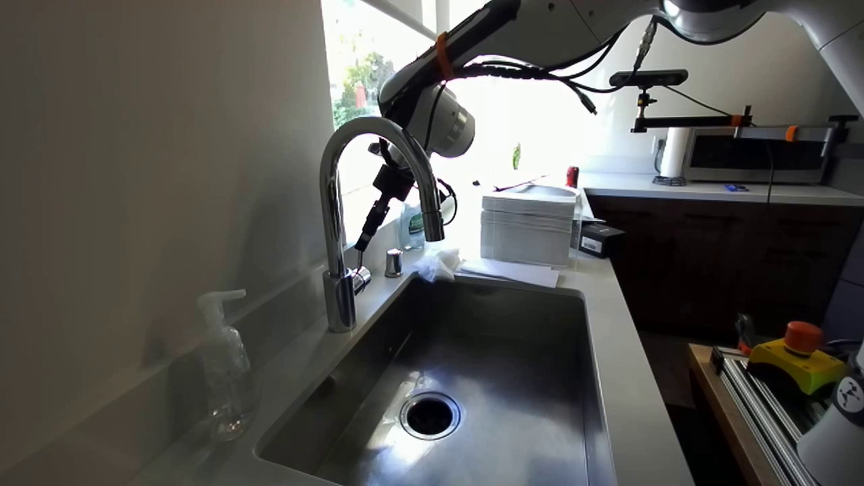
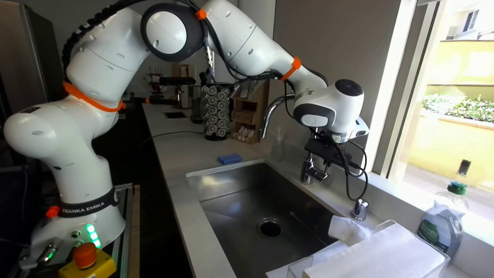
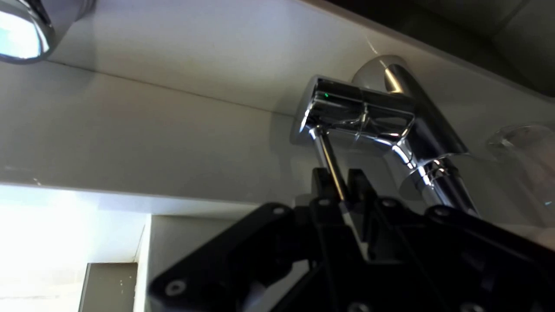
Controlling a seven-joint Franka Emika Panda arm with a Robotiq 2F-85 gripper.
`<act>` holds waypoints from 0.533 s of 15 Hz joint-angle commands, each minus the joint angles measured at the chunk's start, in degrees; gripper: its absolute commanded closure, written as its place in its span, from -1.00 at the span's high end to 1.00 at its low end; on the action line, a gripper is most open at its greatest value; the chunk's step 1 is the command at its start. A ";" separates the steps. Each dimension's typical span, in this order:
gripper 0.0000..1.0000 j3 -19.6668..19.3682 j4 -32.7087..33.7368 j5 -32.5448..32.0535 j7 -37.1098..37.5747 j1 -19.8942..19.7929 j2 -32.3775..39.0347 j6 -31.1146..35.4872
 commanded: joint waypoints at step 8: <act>-0.83 0.62 -3.15 -0.56 2.16 2.17 -3.96 -3.35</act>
